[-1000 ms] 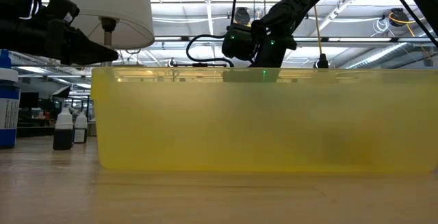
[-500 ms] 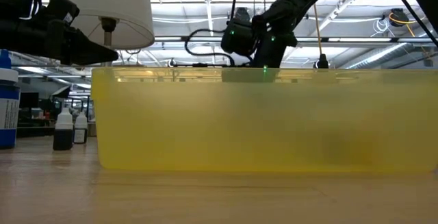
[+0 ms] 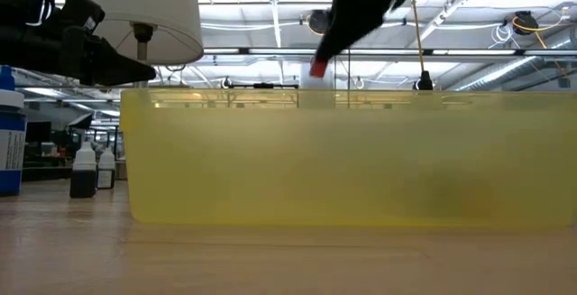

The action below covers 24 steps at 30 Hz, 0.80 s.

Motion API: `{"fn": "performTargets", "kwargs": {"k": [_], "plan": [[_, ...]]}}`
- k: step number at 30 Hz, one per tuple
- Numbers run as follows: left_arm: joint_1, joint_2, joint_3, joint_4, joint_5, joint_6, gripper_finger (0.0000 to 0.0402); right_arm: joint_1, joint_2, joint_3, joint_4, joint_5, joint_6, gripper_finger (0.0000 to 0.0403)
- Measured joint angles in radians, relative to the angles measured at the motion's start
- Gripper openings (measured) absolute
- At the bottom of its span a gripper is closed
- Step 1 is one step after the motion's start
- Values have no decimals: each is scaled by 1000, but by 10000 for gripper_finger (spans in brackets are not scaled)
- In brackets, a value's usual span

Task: Pick & Place food coloring
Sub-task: Put the small orange food coloring bottle into the yellow container

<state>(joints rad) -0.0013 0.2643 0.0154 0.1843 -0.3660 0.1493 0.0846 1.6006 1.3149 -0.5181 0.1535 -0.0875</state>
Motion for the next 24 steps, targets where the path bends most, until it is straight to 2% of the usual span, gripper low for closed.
{"fn": "performTargets", "kwargs": {"k": [4,9,16,24], "plan": [[0,0,0,0,0,0,131,159,-5,0,22,59,45,52],[0,0,0,2,0,0,131,268,92,0,35,60,72,52],[0,0,0,0,0,0,131,300,264,0,31,27,109,52],[0,0,0,0,0,0,131,303,328,0,33,-24,129,52]]}}
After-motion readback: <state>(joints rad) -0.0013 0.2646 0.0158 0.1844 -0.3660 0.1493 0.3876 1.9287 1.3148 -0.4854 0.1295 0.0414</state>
